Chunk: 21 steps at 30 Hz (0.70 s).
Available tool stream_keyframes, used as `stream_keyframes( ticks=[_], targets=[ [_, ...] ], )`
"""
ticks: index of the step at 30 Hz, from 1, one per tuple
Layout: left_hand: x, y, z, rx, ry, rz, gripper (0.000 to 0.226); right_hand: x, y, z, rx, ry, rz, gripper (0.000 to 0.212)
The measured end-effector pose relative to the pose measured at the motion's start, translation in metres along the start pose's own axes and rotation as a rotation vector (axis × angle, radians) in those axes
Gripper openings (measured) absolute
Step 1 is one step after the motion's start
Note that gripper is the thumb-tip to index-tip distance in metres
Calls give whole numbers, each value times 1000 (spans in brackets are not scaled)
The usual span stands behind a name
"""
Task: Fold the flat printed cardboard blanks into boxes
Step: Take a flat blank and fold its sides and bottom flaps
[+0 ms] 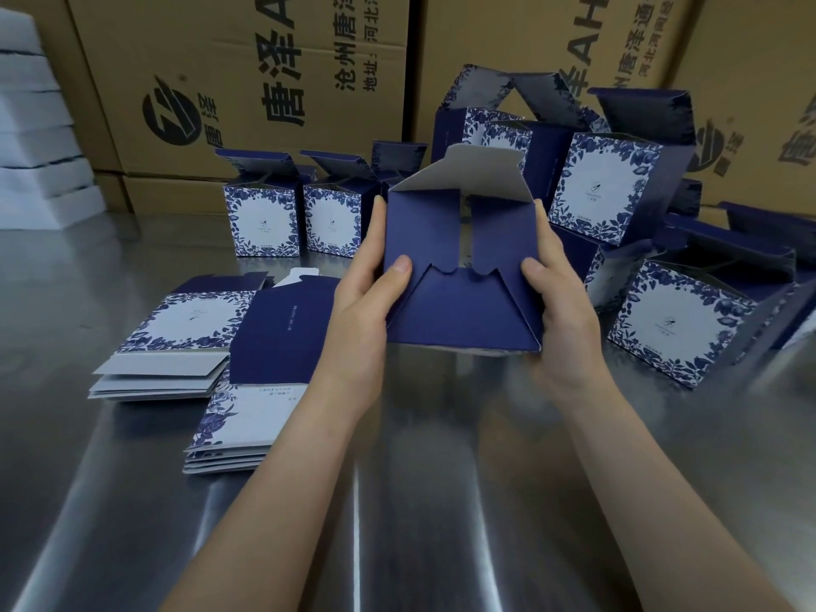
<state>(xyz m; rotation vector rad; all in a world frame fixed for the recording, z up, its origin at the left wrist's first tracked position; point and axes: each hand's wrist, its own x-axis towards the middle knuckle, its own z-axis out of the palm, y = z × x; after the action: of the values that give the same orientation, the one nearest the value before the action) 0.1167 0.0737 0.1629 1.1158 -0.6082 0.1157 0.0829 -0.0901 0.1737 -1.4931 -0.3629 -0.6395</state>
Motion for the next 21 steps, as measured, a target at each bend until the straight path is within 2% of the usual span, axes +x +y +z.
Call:
stream_keyframes(
  ticks=[2,9,12,15,21],
  targets=[
    [1,-2,-2,30,-5,4,53,0,0,0,-1,22,8,58],
    [3,-6,-4,47,-6,-8,52,0,0,0,-15,31,25,49],
    [4,-7,-9,9,-54,-27,57,1,3,-5,75,-35,81,59],
    [5,-6,-14,-2,-129,-59,70,0,5,-10,147,-112,130,74],
    [6,-7,-17,-7,-185,-102,73,0,7,-10,133,-77,142,73]
  ],
)
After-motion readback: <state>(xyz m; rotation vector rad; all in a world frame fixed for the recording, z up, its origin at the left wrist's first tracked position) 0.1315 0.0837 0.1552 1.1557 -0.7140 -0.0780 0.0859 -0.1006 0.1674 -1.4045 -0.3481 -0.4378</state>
